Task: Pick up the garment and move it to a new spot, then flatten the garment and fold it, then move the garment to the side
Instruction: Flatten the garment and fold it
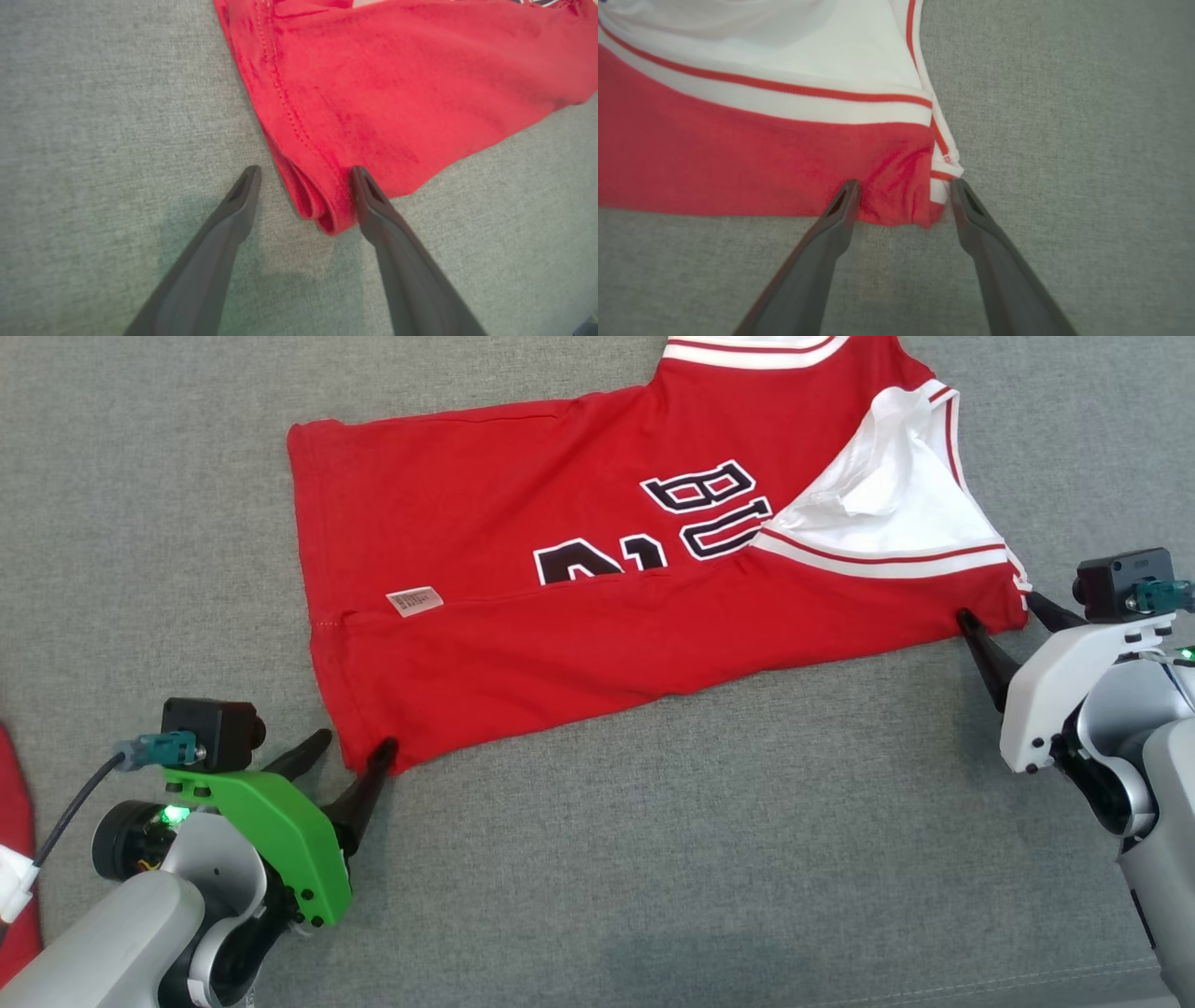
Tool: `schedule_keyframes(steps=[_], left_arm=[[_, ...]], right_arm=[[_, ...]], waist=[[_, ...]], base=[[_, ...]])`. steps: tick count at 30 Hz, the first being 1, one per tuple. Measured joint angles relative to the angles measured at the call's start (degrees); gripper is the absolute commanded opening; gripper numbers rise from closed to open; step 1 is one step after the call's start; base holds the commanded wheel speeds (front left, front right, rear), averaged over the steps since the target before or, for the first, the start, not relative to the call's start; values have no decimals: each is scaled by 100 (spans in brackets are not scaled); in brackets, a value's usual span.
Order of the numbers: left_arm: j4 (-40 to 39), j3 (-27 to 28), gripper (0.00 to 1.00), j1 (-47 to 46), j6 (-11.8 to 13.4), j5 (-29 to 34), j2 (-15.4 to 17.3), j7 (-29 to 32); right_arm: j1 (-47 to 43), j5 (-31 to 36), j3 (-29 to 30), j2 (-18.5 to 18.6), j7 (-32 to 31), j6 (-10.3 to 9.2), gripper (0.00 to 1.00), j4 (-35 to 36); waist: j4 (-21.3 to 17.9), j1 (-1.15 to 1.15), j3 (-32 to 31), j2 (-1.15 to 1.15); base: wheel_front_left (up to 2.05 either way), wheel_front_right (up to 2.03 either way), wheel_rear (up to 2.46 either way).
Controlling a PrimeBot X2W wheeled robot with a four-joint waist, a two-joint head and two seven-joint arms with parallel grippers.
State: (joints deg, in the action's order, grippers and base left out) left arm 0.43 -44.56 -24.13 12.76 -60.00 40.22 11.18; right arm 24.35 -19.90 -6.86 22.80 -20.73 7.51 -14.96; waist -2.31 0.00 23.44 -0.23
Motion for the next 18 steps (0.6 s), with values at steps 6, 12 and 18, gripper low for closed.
schedule_keyframes(steps=[6, 12, 18], left_arm=[[269, -91, 0, -144, -330, -102, -185, 121], [461, -256, 0, -102, -809, -360, -288, 296], [-1, -259, 0, 198, -968, -452, 397, 525]], right_arm=[[198, -186, -103, -90, -249, -3, 0, -245], [69, -906, -499, 165, -550, -3, 0, -104], [-542, -1860, -463, 778, -992, 0, 0, 740]], waist=[[58, 0, -5, 0], [71, 0, -235, 0], [58, 0, -599, 0]], base=[[0, 0, 0], [0, 0, 0], [0, 0, 0]])
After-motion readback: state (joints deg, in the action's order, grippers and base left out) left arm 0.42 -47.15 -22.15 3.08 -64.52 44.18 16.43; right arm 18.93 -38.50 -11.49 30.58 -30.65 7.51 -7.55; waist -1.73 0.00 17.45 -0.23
